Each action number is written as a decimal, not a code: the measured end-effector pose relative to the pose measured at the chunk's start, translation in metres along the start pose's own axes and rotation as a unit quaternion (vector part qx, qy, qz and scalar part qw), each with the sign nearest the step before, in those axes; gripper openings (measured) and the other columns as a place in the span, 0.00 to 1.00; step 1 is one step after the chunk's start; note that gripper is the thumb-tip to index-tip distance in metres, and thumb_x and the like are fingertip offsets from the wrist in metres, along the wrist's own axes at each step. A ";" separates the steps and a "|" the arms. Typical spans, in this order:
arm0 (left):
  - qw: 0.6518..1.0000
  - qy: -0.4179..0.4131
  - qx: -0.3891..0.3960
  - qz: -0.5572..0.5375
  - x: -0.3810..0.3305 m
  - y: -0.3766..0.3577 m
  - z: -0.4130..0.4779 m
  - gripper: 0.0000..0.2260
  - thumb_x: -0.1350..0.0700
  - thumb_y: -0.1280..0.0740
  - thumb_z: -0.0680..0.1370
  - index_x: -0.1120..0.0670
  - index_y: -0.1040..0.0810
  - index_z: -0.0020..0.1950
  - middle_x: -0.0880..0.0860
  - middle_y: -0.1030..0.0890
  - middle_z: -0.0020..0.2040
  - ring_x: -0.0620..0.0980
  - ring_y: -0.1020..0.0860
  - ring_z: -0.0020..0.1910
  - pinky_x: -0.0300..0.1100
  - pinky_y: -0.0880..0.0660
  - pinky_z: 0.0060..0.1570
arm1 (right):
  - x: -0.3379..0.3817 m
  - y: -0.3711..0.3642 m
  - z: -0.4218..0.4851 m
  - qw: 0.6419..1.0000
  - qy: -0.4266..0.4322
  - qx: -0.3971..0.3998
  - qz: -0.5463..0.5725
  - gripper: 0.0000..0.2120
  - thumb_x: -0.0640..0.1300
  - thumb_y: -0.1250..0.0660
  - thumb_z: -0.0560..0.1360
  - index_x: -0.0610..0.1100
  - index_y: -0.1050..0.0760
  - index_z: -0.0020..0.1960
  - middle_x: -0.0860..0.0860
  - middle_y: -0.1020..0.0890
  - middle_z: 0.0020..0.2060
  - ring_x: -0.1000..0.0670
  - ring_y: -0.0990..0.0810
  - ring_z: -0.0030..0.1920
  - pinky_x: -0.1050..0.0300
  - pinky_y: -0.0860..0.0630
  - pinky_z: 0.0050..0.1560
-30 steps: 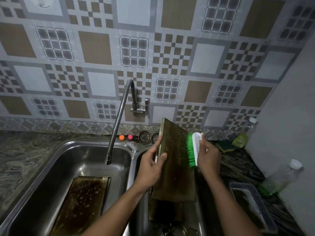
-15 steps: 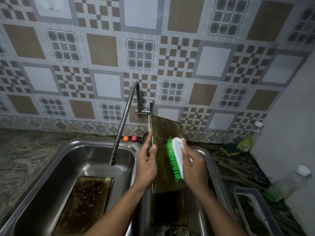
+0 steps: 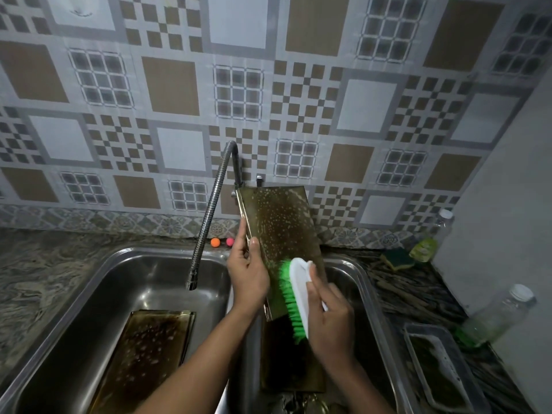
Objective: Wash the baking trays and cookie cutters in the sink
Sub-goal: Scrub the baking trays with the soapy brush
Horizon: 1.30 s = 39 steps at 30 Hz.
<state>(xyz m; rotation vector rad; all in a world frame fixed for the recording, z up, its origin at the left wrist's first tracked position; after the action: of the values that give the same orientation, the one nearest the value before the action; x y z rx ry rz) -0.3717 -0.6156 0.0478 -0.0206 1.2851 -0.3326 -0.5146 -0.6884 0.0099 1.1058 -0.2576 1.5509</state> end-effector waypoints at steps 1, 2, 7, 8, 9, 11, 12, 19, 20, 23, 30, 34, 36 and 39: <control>1.000 0.006 0.001 -0.003 0.001 0.002 -0.001 0.20 0.63 0.40 0.83 0.52 0.32 0.75 0.46 0.26 0.70 0.40 0.26 0.67 0.41 0.30 0.68 | -0.013 0.005 0.002 1.000 -0.023 -0.008 -0.003 0.17 0.53 0.40 0.81 0.59 0.30 0.70 0.51 0.18 0.52 0.60 0.21 0.48 0.61 0.23 0.47; 1.000 0.013 0.003 -0.006 0.003 0.003 -0.003 0.20 0.63 0.40 0.83 0.52 0.32 0.75 0.42 0.23 0.66 0.41 0.24 0.64 0.41 0.28 0.66 | -0.026 0.010 0.007 0.999 -0.050 -0.016 -0.007 0.17 0.53 0.41 0.81 0.59 0.31 0.70 0.50 0.17 0.53 0.58 0.20 0.50 0.60 0.23 0.48; 0.998 0.031 0.038 0.025 0.013 -0.005 -0.012 0.20 0.62 0.40 0.83 0.52 0.33 0.75 0.27 0.21 0.45 0.32 0.23 0.43 0.35 0.26 0.49 | -0.032 0.019 0.036 0.994 -0.096 -0.044 -0.007 0.17 0.46 0.38 0.80 0.52 0.28 0.69 0.56 0.19 0.57 0.58 0.22 0.56 0.80 0.33 0.46; 0.998 0.029 0.041 0.028 0.010 -0.007 -0.014 0.20 0.62 0.39 0.83 0.52 0.32 0.75 0.31 0.19 0.51 0.38 0.20 0.49 0.39 0.24 0.54 | -0.023 0.014 0.037 0.995 -0.088 -0.038 0.003 0.17 0.45 0.37 0.80 0.52 0.28 0.69 0.57 0.19 0.56 0.60 0.22 0.55 0.80 0.33 0.47; 0.999 0.022 0.041 0.025 0.008 -0.010 -0.014 0.20 0.62 0.39 0.83 0.53 0.32 0.75 0.38 0.20 0.59 0.43 0.19 0.56 0.44 0.24 0.59 | -0.013 0.008 0.036 0.997 -0.077 -0.028 0.012 0.17 0.45 0.37 0.80 0.54 0.28 0.68 0.58 0.20 0.56 0.63 0.22 0.53 0.79 0.32 0.48; 0.999 0.017 0.031 0.023 0.006 -0.011 -0.013 0.19 0.62 0.39 0.82 0.54 0.31 0.74 0.44 0.24 0.66 0.41 0.24 0.64 0.40 0.27 0.65 | 0.003 -0.002 0.027 0.999 -0.042 -0.004 0.017 0.17 0.49 0.37 0.80 0.61 0.30 0.68 0.60 0.20 0.56 0.66 0.22 0.52 0.73 0.28 0.50; 0.999 0.015 0.023 0.022 0.005 -0.011 -0.012 0.19 0.63 0.39 0.82 0.53 0.31 0.74 0.44 0.25 0.66 0.38 0.24 0.63 0.35 0.28 0.64 | 0.007 -0.004 0.019 1.000 -0.019 0.012 0.009 0.17 0.52 0.39 0.81 0.65 0.31 0.68 0.59 0.20 0.55 0.64 0.21 0.52 0.67 0.24 0.50; 0.999 0.031 0.017 0.024 0.013 0.006 -0.001 0.20 0.63 0.40 0.82 0.53 0.31 0.74 0.48 0.24 0.68 0.38 0.23 0.62 0.33 0.28 0.62 | -0.035 0.016 0.008 0.999 -0.015 0.006 -0.052 0.18 0.56 0.41 0.81 0.67 0.35 0.69 0.50 0.19 0.46 0.52 0.21 0.43 0.57 0.23 0.41; 0.999 0.028 0.030 0.025 0.011 0.007 -0.003 0.20 0.64 0.40 0.83 0.54 0.32 0.74 0.47 0.25 0.68 0.32 0.24 0.60 0.29 0.28 0.60 | -0.041 0.020 0.017 0.998 -0.043 -0.006 -0.049 0.18 0.54 0.40 0.80 0.64 0.33 0.69 0.48 0.17 0.49 0.53 0.21 0.46 0.60 0.25 0.44; 0.997 0.028 0.071 0.026 0.009 0.006 -0.009 0.20 0.64 0.41 0.83 0.53 0.33 0.74 0.43 0.24 0.65 0.26 0.25 0.56 0.25 0.28 0.55 | -0.039 0.031 0.053 0.995 -0.081 -0.037 -0.048 0.18 0.49 0.38 0.81 0.57 0.31 0.70 0.48 0.17 0.55 0.58 0.24 0.49 0.60 0.27 0.46; 0.975 0.019 0.214 0.057 0.005 -0.009 -0.029 0.19 0.60 0.39 0.83 0.45 0.31 0.72 0.42 0.25 0.67 0.39 0.27 0.67 0.48 0.28 0.68 | -0.008 0.023 0.117 0.990 -0.134 -0.025 -0.034 0.18 0.52 0.41 0.82 0.53 0.30 0.71 0.50 0.19 0.61 0.50 0.19 0.50 0.56 0.20 0.42; 0.979 0.019 0.197 0.051 0.011 -0.015 -0.024 0.18 0.61 0.40 0.83 0.47 0.29 0.70 0.45 0.22 0.64 0.41 0.24 0.64 0.47 0.26 0.65 | 0.031 -0.001 0.100 0.998 -0.052 0.020 -0.044 0.18 0.54 0.42 0.82 0.60 0.34 0.71 0.57 0.20 0.47 0.57 0.22 0.36 0.59 0.22 0.28; 0.985 0.026 0.169 0.036 0.015 -0.013 -0.017 0.16 0.63 0.40 0.83 0.48 0.25 0.67 0.48 0.18 0.58 0.45 0.20 0.56 0.44 0.23 0.55 | 0.037 -0.010 0.080 0.998 -0.003 0.039 -0.046 0.18 0.55 0.42 0.81 0.61 0.34 0.71 0.55 0.21 0.44 0.56 0.23 0.39 0.55 0.23 0.33; 0.989 0.052 0.140 0.012 0.017 -0.005 -0.014 0.17 0.63 0.41 0.83 0.51 0.27 0.70 0.50 0.19 0.63 0.44 0.20 0.58 0.39 0.22 0.54 | 0.025 -0.012 0.049 0.999 -0.008 0.039 -0.003 0.18 0.51 0.40 0.81 0.58 0.31 0.71 0.55 0.18 0.49 0.61 0.22 0.47 0.61 0.22 0.43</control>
<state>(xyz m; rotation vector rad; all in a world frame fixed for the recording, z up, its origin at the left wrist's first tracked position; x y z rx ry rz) -0.3822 -0.6226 0.0289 0.2529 1.3297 -0.4971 -0.4771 -0.7018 0.0501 1.1781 -0.2061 1.5586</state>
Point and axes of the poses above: each hand's wrist, its own z-axis towards the middle knuckle, its own y-axis out of the back of the hand, x = y × z, the point moved 2 cm from there along z, towards the middle knuckle
